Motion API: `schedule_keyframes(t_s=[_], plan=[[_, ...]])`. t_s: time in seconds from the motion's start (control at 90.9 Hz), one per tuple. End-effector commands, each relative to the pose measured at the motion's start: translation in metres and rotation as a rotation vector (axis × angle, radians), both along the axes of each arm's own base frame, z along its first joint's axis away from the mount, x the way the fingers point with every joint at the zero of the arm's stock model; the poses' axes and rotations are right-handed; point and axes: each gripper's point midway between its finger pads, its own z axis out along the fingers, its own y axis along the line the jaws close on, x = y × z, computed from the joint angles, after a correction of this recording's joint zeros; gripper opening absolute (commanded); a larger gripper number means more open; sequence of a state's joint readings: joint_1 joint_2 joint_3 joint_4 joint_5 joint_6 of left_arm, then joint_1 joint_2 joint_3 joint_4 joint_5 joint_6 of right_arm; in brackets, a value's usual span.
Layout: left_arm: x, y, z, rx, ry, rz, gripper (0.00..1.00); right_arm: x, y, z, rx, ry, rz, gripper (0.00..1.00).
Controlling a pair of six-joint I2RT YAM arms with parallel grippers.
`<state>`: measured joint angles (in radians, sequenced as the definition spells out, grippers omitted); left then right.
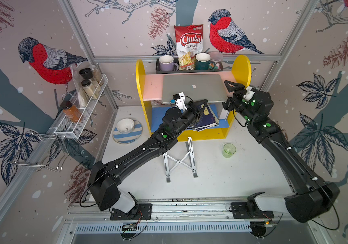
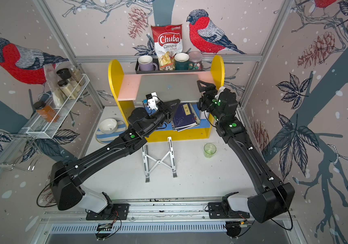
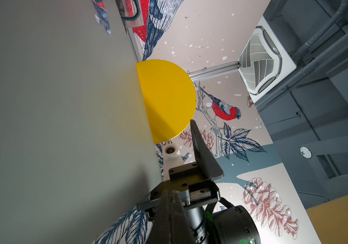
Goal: Close the laptop lid and set it aside
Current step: Place the laptop on the shelf.
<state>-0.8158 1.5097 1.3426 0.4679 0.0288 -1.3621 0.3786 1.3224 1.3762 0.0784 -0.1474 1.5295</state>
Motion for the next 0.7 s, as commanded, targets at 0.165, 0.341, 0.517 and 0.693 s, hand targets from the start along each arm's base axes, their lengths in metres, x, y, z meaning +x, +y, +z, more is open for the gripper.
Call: schedule_keyframes(t_s=[0.165, 0.341, 0.517, 0.693], plan=[[-0.002, -0.007, 0.019, 0.002, -0.076, -0.023, 0.00, 0.005, 0.004, -0.030, -0.020, 0.108, 0.009, 0.79], [0.005, -0.022, 0.028, 0.006, -0.114, -0.053, 0.00, 0.005, 0.006, -0.029, -0.009, 0.108, 0.021, 0.82], [0.017, -0.029, 0.024, -0.010, -0.114, -0.059, 0.00, 0.006, 0.006, -0.031, -0.005, 0.112, 0.025, 0.84], [0.031, -0.026, 0.021, -0.031, -0.122, -0.040, 0.00, 0.005, 0.005, -0.032, 0.003, 0.115, 0.030, 0.88]])
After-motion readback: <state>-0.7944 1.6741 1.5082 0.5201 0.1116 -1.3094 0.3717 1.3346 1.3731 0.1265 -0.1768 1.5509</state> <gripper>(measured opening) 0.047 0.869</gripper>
